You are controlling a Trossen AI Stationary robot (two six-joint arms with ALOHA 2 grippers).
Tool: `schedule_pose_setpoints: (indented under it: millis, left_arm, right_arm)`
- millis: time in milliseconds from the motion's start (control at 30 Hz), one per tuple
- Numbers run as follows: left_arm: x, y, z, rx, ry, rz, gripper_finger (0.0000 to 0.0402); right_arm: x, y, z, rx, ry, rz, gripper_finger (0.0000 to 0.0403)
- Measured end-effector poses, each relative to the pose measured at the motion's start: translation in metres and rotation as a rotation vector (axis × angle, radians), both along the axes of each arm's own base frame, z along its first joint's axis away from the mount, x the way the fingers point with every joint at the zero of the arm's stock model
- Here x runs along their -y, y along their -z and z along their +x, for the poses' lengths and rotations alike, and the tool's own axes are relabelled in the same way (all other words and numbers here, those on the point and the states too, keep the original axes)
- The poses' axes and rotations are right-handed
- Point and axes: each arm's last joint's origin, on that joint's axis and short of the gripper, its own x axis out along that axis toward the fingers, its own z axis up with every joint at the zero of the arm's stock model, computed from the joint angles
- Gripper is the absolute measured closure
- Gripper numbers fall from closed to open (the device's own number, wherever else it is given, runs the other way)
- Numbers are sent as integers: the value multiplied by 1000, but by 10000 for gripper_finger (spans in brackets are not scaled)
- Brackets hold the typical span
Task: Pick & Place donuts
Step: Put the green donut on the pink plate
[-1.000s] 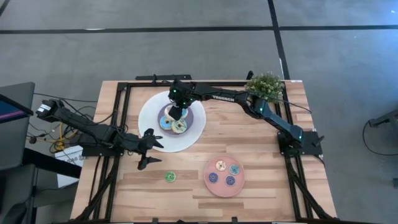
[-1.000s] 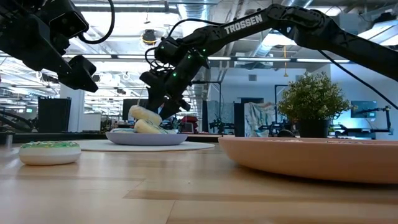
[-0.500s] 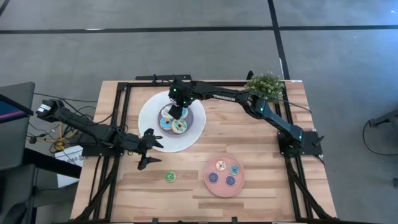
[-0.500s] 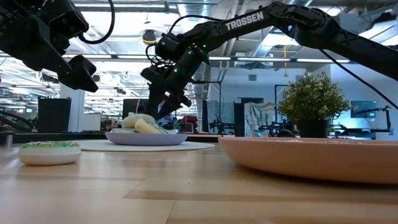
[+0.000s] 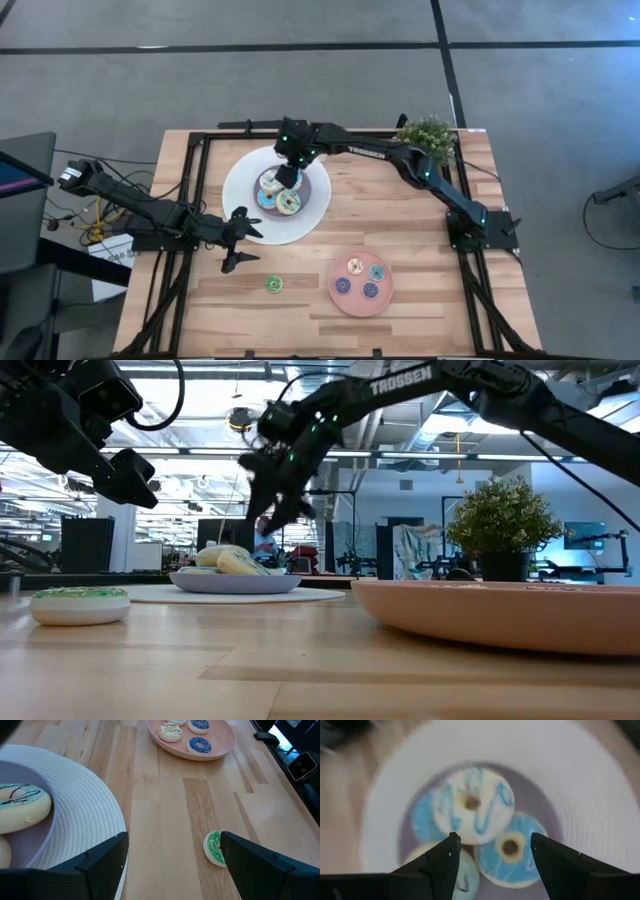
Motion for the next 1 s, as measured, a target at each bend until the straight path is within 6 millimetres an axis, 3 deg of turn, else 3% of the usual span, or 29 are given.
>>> schedule_pose_setpoints:
  millis: [333,567,700,1000]
  left_arm:
    - [0,1,0,-6,0,2,93]
    - [0,-1,1,8,-2,-14,93]
    - [0,-1,1,1,-24,-56,93]
    - [-1,-1,1,6,-92,-90,93]
  right_arm:
    - [-22,-48,-38,-88,-127,45,171]
    - [-58,-43,-76,-113,-159,52,171]
    - [-87,-33,-116,-94,-109,54,171]
    - [-152,-25,-229,1,96,16,171]
